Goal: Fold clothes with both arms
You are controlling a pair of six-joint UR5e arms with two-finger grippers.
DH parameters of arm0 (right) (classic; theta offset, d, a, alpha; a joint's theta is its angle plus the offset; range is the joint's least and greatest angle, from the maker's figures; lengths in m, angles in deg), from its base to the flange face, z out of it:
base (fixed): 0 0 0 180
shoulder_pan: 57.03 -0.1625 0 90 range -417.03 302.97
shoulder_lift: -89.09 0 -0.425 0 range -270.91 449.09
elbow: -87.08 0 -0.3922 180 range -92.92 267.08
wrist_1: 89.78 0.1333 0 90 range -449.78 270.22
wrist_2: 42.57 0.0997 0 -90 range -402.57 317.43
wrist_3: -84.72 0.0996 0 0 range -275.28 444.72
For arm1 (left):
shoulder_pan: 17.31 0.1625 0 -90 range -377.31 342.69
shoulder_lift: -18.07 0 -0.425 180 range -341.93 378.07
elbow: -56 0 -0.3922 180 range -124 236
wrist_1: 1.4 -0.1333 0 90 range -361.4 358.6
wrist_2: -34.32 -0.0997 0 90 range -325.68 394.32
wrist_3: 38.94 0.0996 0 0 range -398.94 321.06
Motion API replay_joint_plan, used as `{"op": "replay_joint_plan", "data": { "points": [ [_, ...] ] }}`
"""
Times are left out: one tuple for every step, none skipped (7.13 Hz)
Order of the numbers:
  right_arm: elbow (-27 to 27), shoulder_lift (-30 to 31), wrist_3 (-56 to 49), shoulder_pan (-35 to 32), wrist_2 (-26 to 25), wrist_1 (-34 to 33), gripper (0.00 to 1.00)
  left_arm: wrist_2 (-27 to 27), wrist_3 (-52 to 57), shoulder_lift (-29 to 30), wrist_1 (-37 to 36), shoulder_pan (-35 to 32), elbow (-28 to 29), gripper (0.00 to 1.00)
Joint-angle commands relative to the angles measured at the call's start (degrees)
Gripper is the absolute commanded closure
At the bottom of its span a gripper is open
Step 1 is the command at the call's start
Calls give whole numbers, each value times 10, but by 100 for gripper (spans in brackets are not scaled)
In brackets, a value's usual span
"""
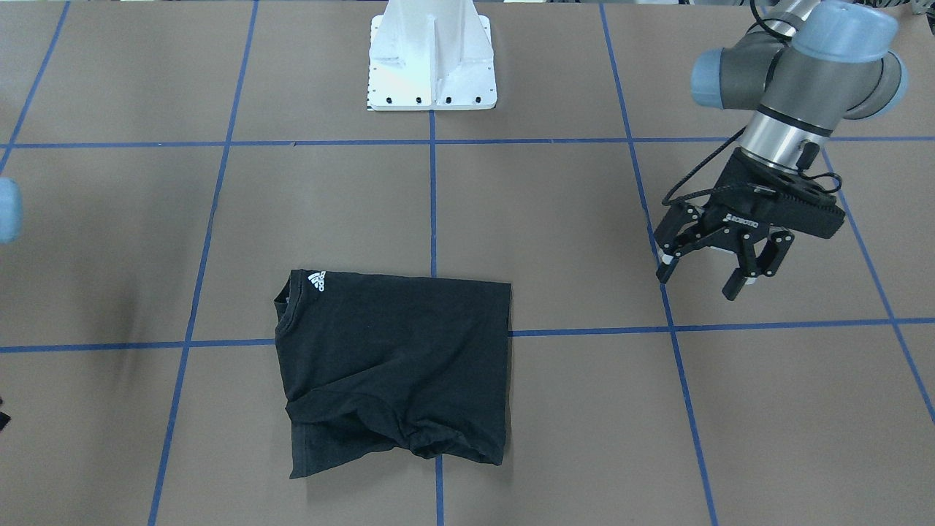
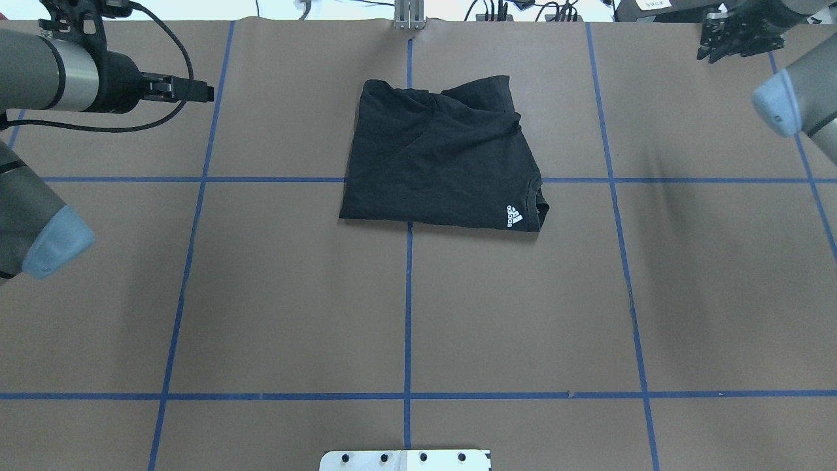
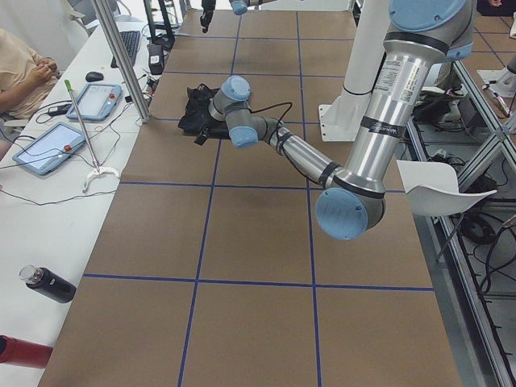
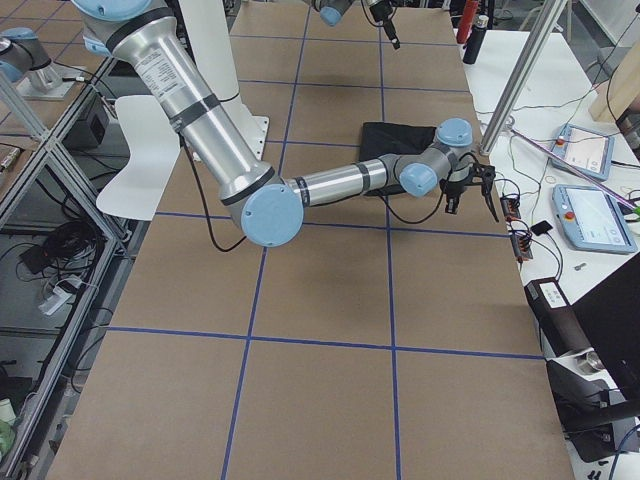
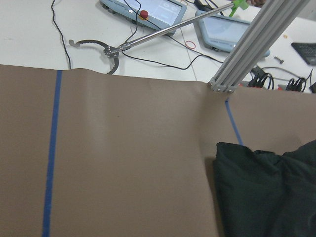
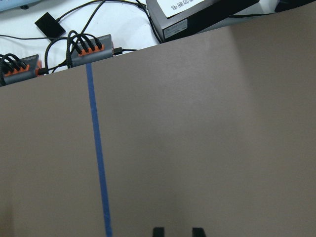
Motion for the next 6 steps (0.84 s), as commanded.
{"op": "replay_joint_plan", "data": {
  "points": [
    [-79, 100, -243, -63, 38, -112, 0, 123, 193, -40, -27, -96, 21, 0],
    [-80, 119, -390, -94, 39, -176, 0, 163, 305, -43, -104, -145, 15, 0],
    [-89, 126, -509, -127, 40, -255, 0, 172, 382, -44, -193, -176, 1, 0],
    [-99, 122, -599, -152, 40, -333, 0, 174, 460, -43, -280, -220, -1, 0],
    [-131, 129, -618, -162, 40, -385, 0, 175, 553, -45, -338, -271, 11, 0],
    [-178, 158, -618, -162, 42, -417, 0, 201, 587, -85, -348, -303, 12, 0]
  ]
}}
